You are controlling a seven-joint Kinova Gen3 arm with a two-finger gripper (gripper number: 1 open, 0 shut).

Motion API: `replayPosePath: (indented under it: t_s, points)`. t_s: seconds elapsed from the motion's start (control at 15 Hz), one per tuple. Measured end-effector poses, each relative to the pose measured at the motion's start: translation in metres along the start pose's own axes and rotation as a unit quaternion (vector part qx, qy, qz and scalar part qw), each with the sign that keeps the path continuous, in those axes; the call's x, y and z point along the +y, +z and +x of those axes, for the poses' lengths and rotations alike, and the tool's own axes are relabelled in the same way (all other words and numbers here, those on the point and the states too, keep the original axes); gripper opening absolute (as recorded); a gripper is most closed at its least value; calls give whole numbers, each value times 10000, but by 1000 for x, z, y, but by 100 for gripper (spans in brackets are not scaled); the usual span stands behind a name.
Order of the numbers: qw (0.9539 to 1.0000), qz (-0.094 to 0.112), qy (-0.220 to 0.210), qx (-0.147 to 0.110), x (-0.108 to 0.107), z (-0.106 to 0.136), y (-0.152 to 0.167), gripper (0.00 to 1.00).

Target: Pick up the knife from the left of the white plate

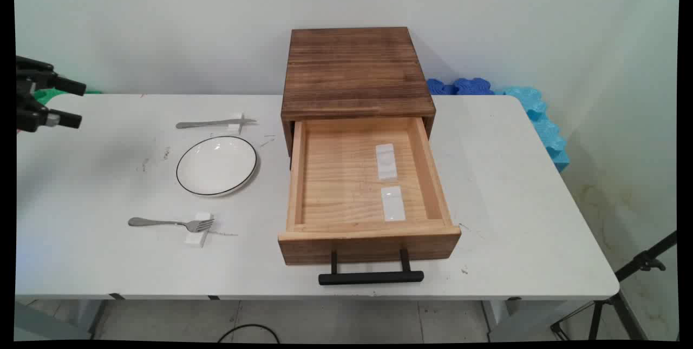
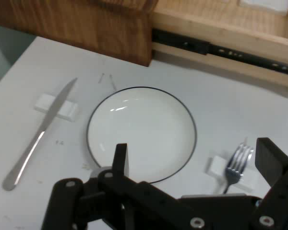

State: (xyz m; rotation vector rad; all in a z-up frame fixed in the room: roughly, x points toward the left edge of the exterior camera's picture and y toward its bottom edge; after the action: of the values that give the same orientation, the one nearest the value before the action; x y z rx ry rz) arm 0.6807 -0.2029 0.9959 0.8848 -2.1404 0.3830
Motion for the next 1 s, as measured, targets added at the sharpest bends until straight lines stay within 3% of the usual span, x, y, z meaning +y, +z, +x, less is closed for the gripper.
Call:
replayPosePath:
  t_s: [0.6,1.0]
  points:
    - [9987,345,222,-312,-27,25,45,100]
    - [9950,426,606,-666,-57,54,102,100]
